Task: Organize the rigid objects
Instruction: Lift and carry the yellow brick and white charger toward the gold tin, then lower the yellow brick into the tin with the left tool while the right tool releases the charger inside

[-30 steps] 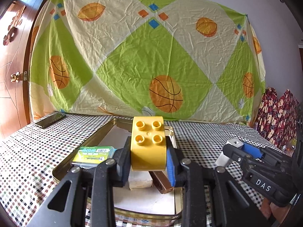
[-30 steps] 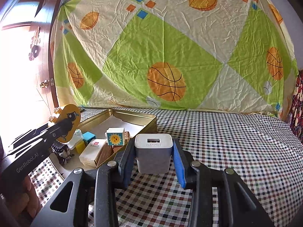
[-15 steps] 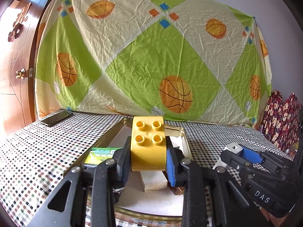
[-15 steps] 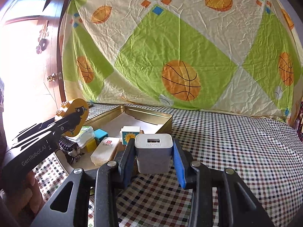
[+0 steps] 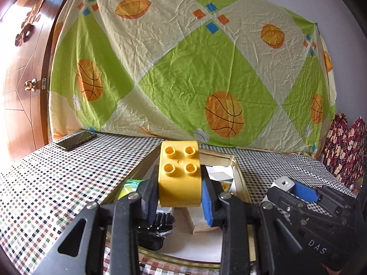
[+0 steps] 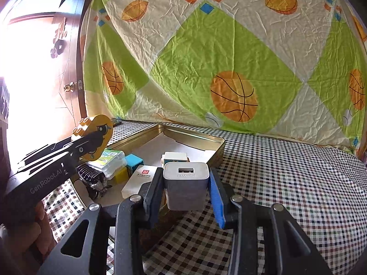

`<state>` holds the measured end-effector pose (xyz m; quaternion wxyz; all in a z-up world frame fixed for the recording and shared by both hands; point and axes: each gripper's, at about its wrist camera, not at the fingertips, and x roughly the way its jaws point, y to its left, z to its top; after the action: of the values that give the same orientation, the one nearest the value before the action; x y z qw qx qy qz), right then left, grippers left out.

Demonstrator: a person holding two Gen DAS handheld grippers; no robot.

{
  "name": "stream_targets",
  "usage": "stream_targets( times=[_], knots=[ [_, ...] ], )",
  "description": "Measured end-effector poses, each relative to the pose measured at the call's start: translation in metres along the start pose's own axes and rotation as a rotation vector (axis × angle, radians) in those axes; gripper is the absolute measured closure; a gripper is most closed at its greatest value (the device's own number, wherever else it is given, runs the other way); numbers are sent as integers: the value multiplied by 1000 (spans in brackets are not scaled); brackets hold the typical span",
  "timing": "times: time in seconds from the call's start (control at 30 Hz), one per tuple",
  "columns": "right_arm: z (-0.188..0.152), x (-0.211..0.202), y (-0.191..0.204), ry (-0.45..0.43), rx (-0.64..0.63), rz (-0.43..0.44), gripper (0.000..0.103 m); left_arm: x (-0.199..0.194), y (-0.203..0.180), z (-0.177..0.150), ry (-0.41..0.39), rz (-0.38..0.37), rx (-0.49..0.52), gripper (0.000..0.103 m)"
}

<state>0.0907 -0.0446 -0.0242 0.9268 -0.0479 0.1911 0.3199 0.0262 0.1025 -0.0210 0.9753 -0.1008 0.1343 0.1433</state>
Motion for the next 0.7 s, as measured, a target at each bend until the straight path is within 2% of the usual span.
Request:
stream_targets(
  times=[0.7],
  knots=[
    [5,16,16,27,-40,11,63,14,18,6,36,15,8,73]
  ],
)
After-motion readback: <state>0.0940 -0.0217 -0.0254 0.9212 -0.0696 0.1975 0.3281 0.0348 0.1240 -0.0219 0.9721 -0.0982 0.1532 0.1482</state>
